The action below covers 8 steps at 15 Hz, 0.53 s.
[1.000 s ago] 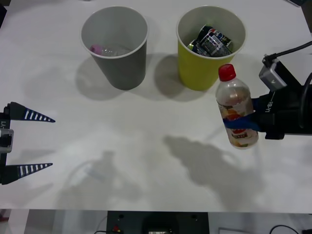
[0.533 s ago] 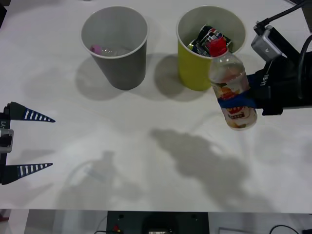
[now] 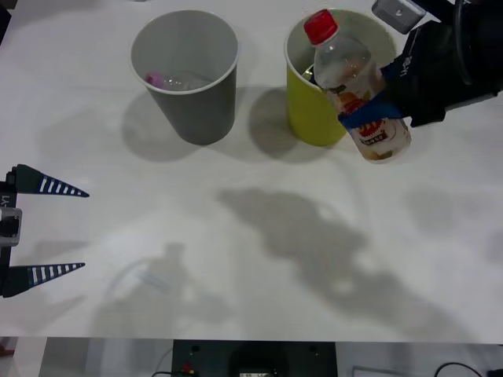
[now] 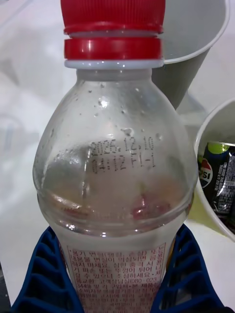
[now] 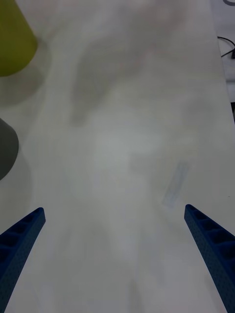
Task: Put the can into the green bin and the plastic bottle into the gray bin
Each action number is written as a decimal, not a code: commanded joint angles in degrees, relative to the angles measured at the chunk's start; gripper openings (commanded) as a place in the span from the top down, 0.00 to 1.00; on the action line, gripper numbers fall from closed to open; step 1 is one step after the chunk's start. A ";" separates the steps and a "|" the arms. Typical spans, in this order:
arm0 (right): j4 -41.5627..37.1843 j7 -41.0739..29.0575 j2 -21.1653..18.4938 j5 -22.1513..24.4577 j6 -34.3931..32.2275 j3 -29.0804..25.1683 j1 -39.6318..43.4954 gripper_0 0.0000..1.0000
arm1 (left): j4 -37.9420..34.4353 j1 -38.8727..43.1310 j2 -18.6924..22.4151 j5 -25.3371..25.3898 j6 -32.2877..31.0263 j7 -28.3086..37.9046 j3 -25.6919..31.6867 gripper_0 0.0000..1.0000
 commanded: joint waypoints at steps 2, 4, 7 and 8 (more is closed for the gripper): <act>8.51 0.06 4.23 0.94 0.00 7.26 -11.06 1.00 | 0.00 0.00 0.00 0.00 0.00 0.00 0.00 0.02; 13.35 0.06 7.22 1.64 0.00 9.11 -15.01 1.00 | 0.00 0.00 0.00 0.00 0.00 0.00 0.00 0.02; 21.52 0.06 12.67 3.75 0.00 12.27 -21.25 1.00 | 0.00 0.00 0.00 0.00 0.00 0.00 0.00 0.02; 24.42 0.06 14.42 4.63 0.09 13.85 -23.45 1.00 | 0.00 0.00 0.00 0.00 0.00 0.00 0.00 0.02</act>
